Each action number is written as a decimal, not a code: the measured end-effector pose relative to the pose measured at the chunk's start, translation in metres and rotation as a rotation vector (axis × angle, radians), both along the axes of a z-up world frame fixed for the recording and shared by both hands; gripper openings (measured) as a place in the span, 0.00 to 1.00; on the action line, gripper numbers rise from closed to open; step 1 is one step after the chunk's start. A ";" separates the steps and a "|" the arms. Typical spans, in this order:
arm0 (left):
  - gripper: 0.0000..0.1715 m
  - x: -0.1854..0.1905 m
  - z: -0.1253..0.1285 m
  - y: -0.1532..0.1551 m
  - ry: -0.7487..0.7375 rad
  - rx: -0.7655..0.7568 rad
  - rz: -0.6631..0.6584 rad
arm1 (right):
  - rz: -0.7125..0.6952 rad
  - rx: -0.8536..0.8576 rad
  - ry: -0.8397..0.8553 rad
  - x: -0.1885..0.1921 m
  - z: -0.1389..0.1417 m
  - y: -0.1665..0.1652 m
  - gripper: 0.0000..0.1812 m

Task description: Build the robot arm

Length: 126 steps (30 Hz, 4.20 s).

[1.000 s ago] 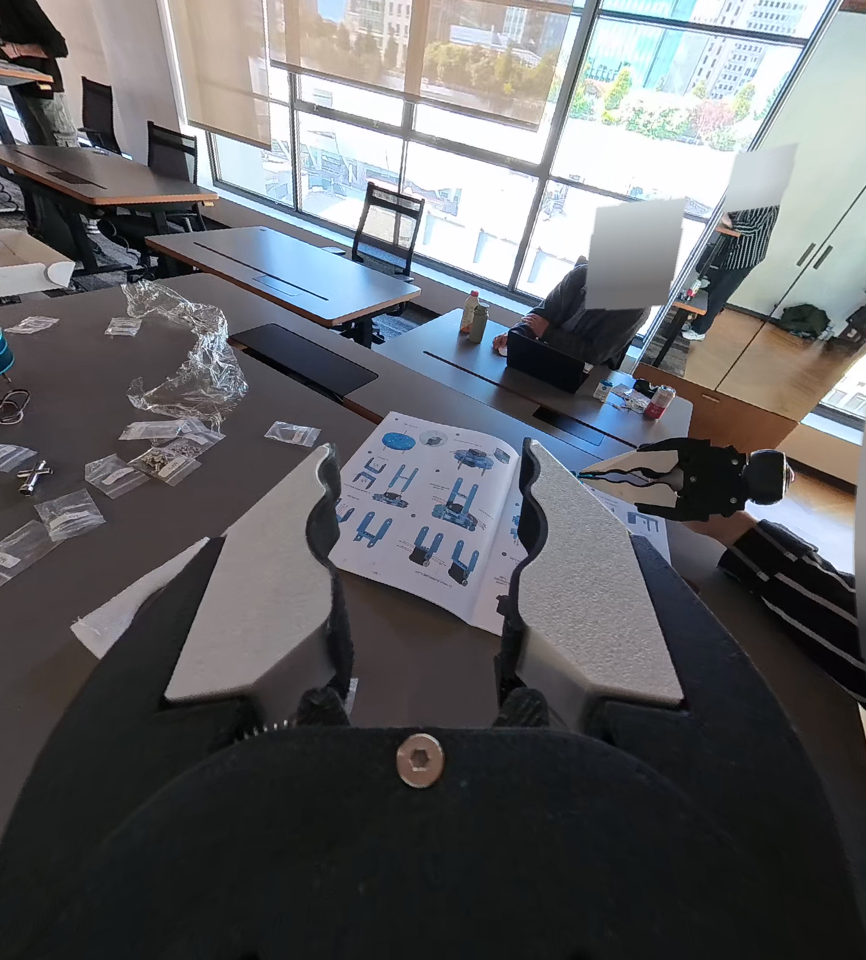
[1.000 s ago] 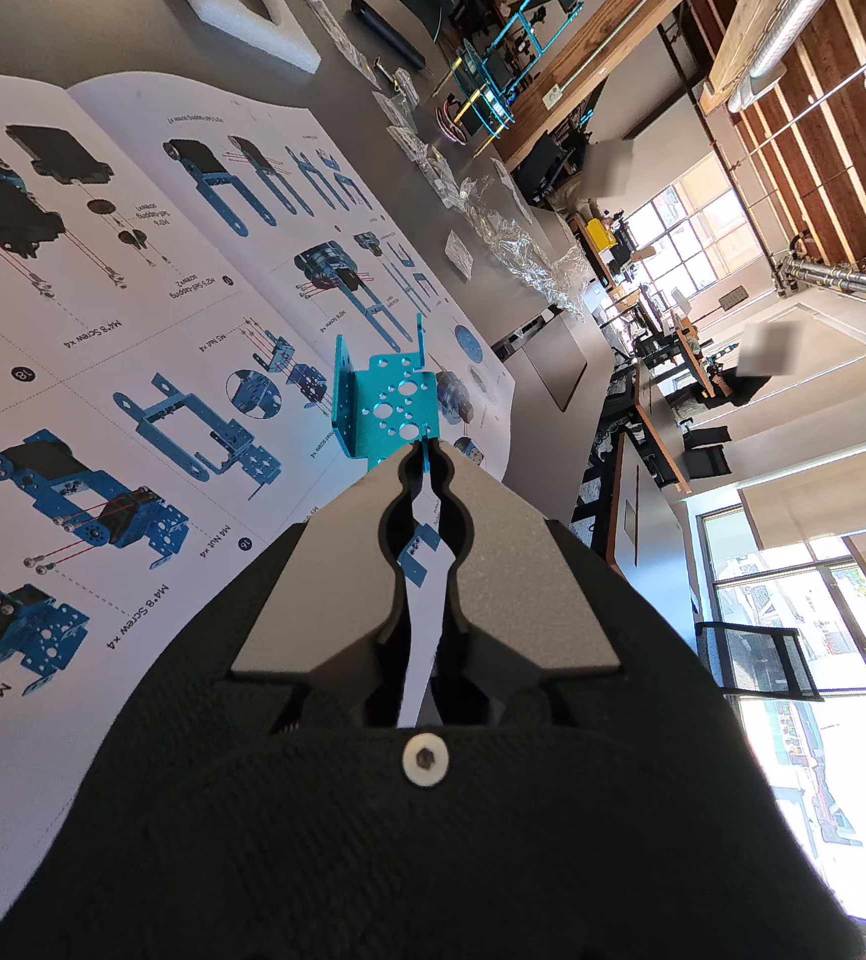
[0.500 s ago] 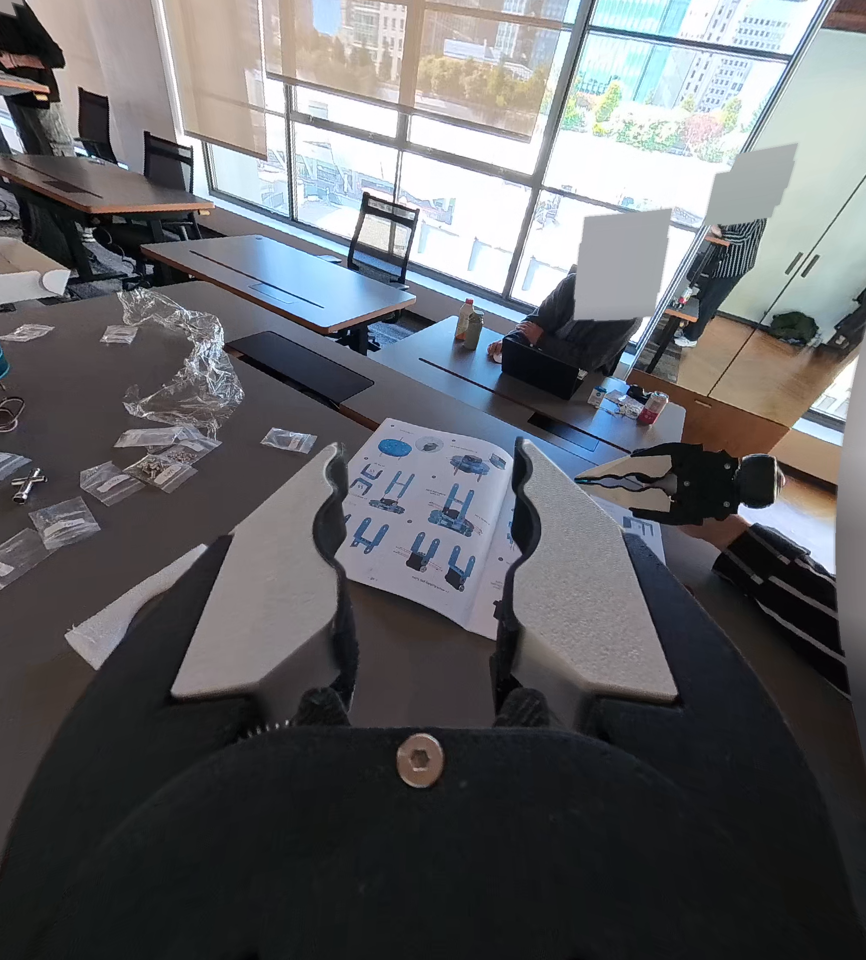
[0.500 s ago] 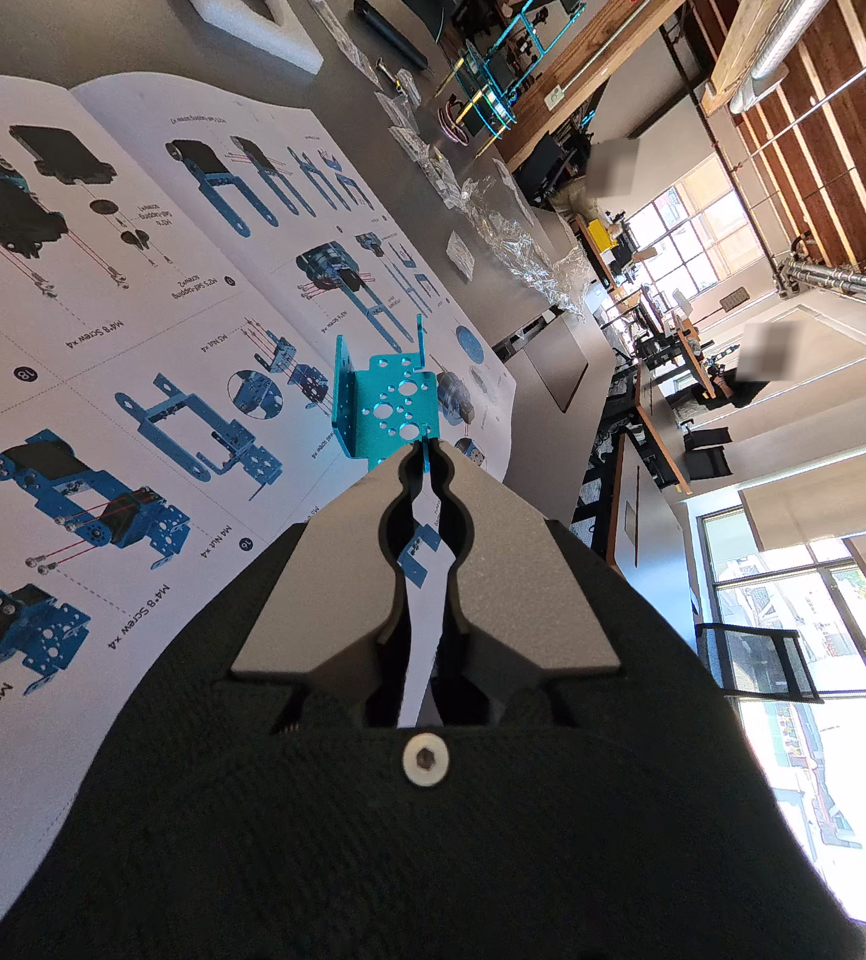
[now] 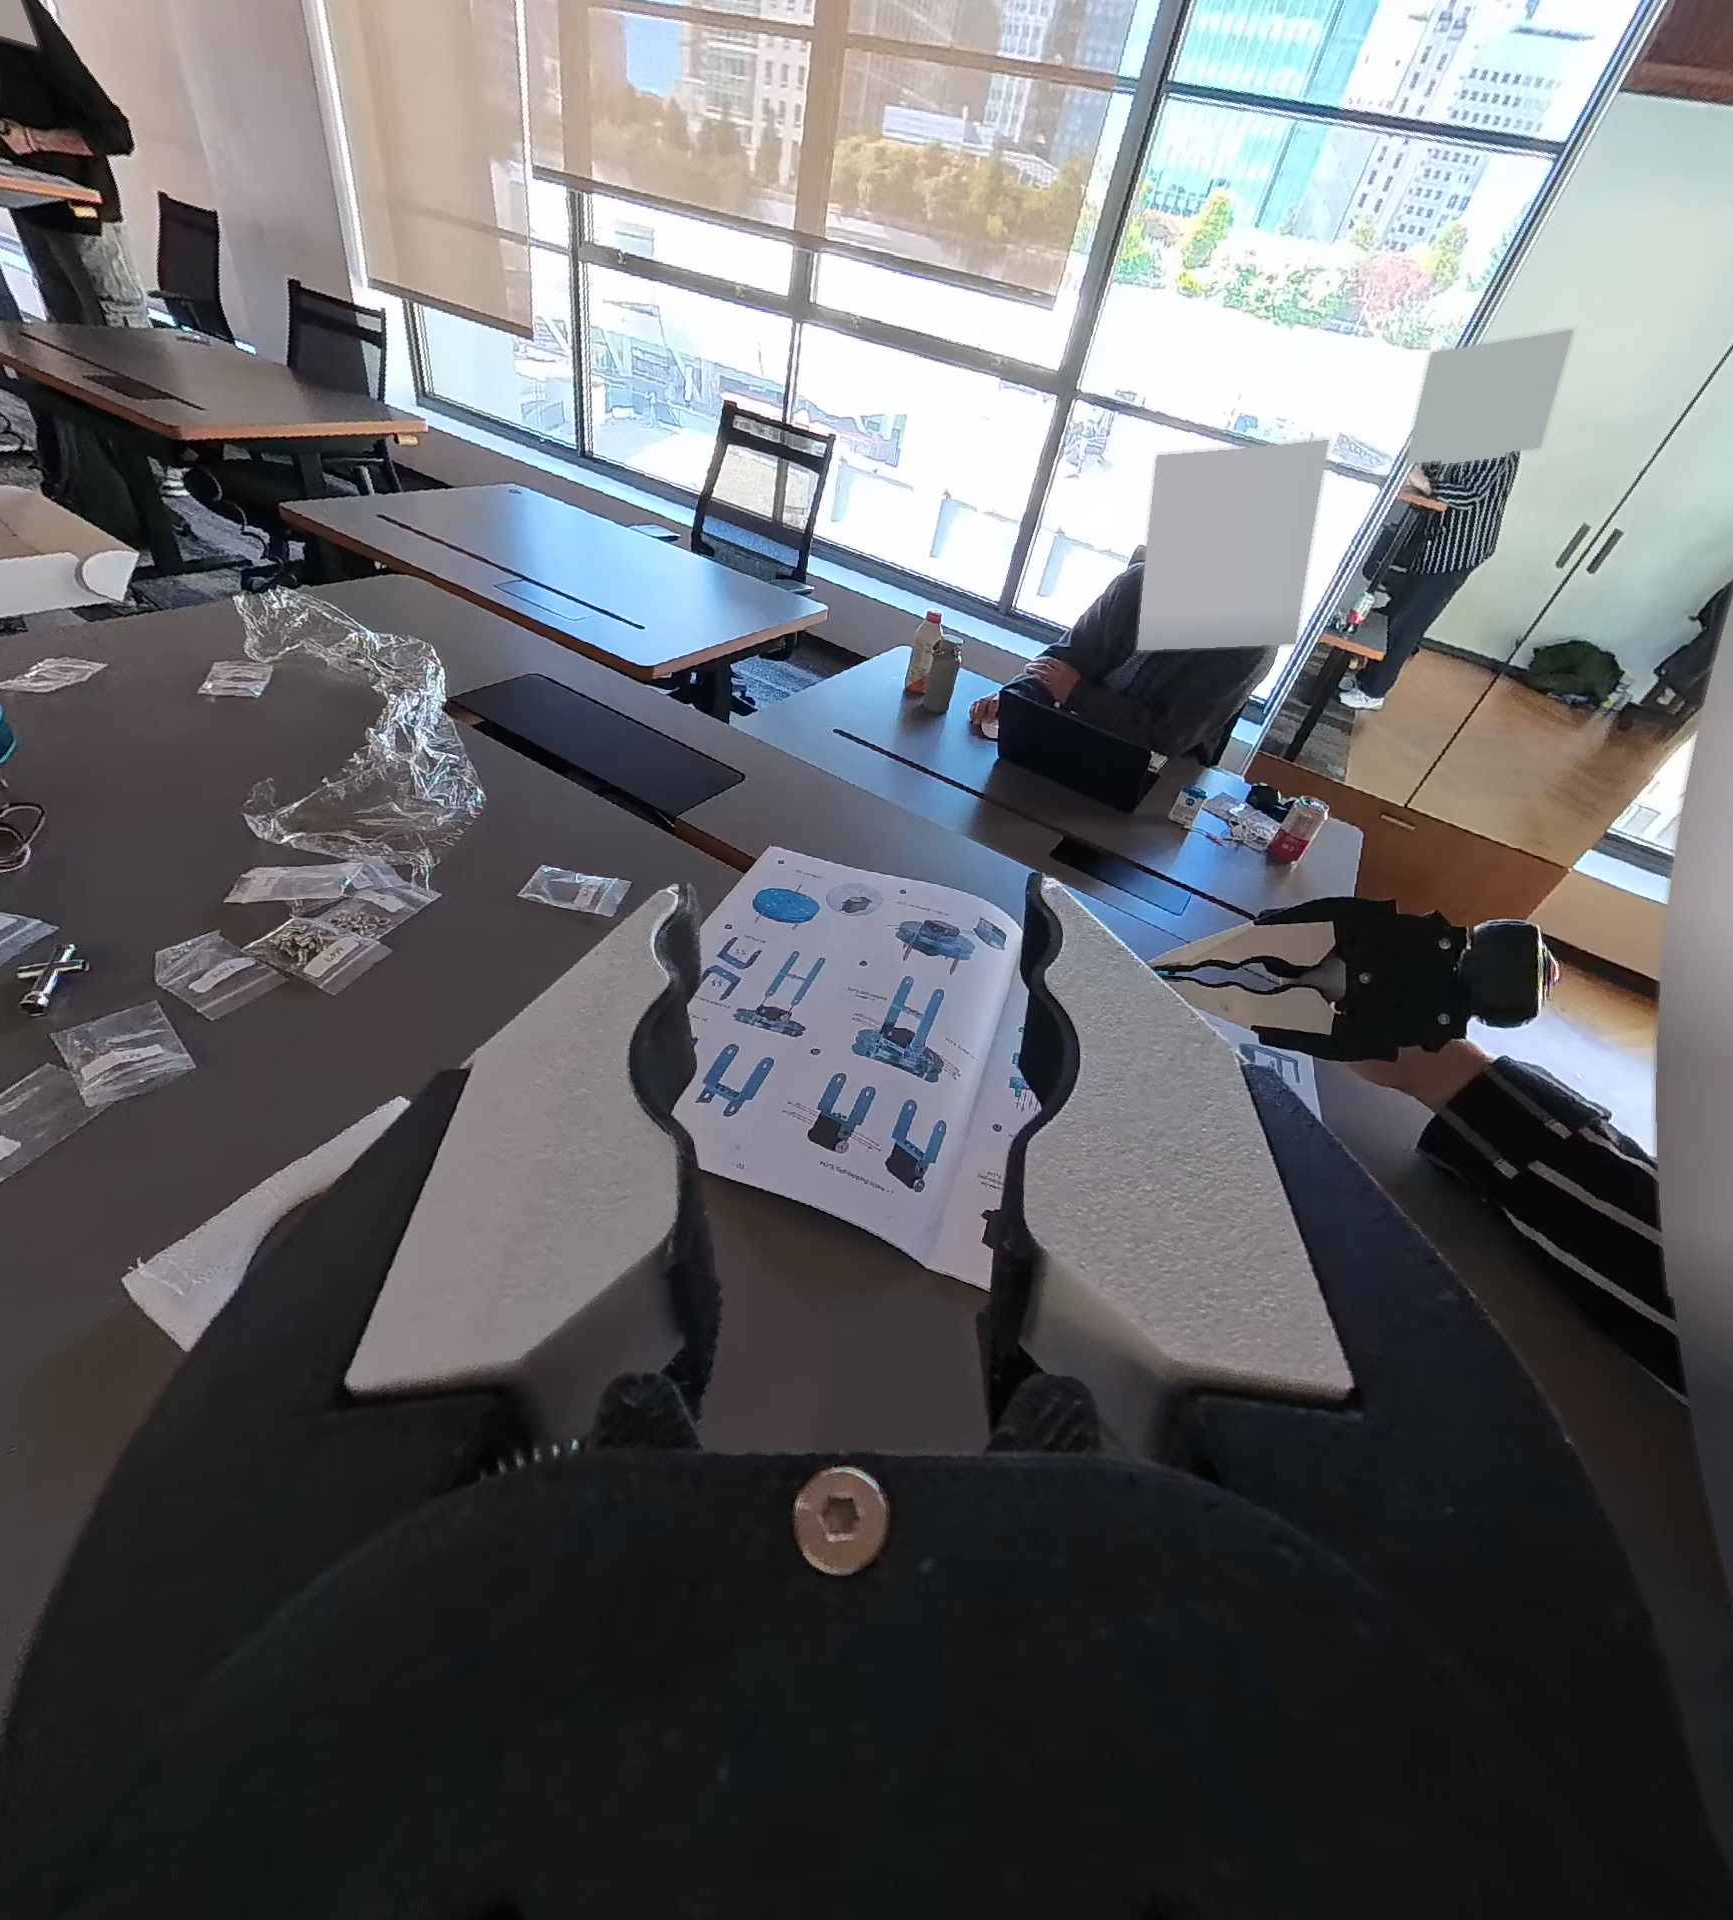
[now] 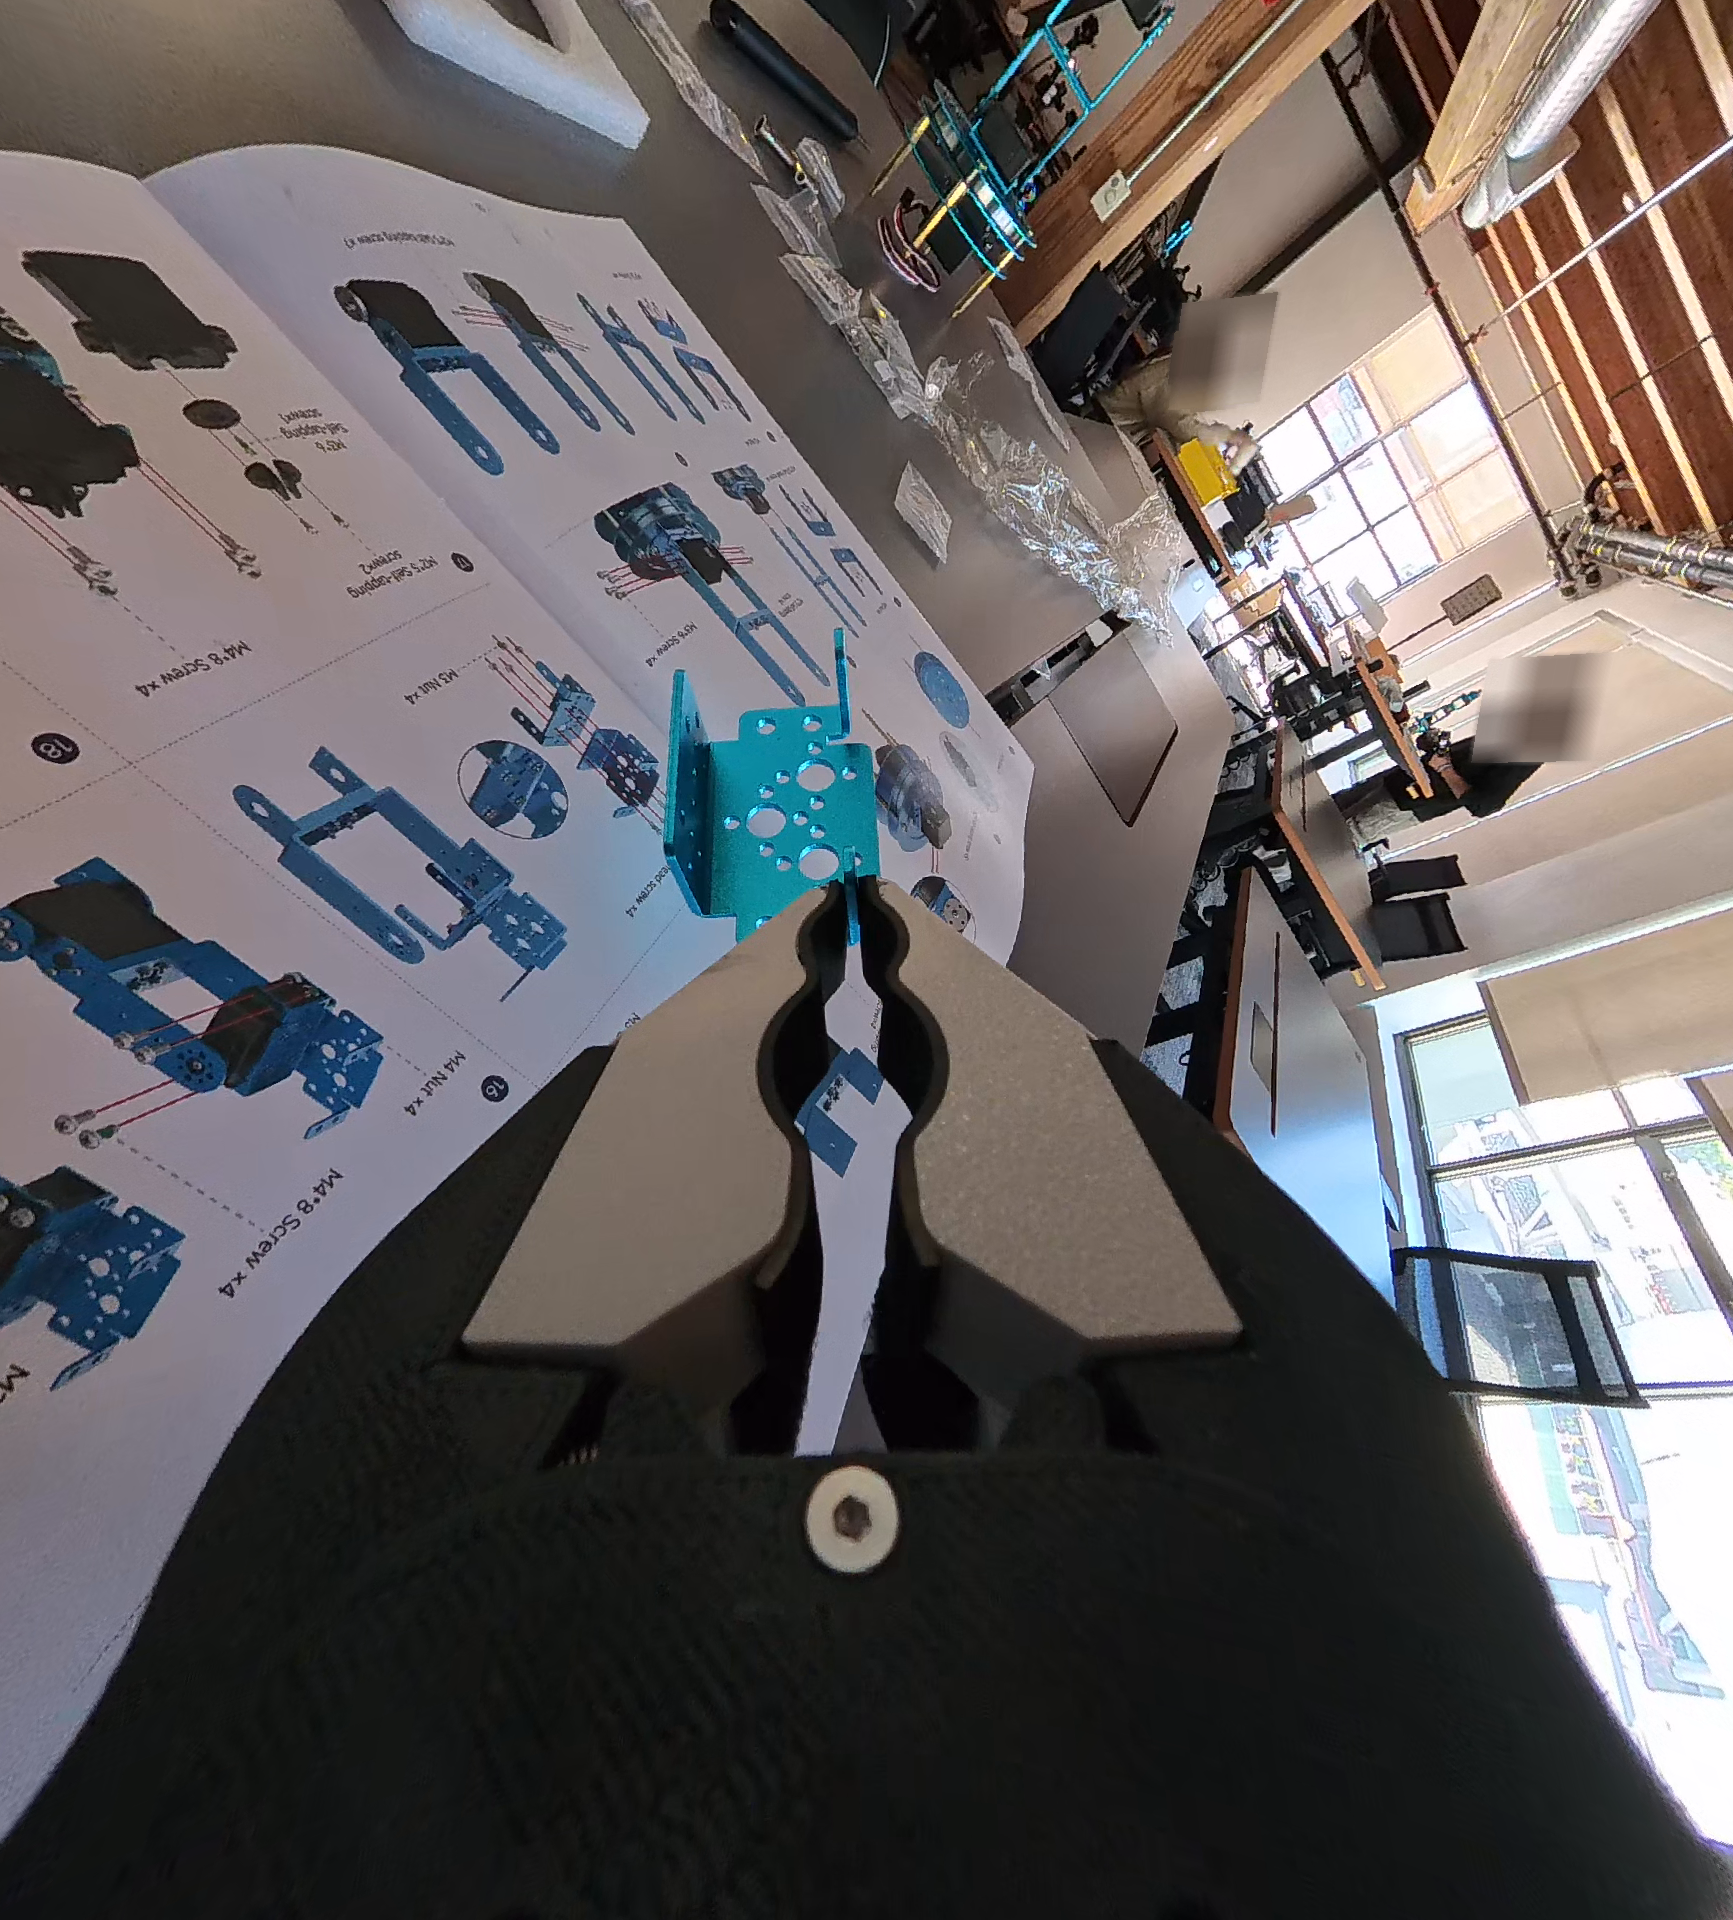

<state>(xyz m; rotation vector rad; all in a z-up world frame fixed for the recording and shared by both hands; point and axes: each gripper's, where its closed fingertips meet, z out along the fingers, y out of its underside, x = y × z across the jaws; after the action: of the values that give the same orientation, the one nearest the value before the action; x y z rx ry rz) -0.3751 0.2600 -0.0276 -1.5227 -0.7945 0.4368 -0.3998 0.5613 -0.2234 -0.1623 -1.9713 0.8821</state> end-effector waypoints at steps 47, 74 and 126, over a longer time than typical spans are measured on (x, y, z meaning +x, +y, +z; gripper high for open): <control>0.04 0.035 -0.065 0.079 -0.036 -0.045 -0.271 | 0.024 -0.154 0.120 0.021 0.040 -0.014 0.01; 0.15 0.082 -0.133 0.127 -0.226 -0.114 -0.497 | 0.457 -0.283 0.113 0.113 0.062 -0.140 0.01; 0.12 0.123 -0.229 0.055 -0.113 -0.386 -0.475 | 0.602 -0.081 -0.158 0.150 -0.013 -0.224 0.15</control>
<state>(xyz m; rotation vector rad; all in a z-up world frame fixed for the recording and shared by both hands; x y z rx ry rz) -0.2518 0.3154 -0.2569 -2.0433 -0.4205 0.1524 -0.2498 0.3375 -0.2367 0.3450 -2.1683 1.3654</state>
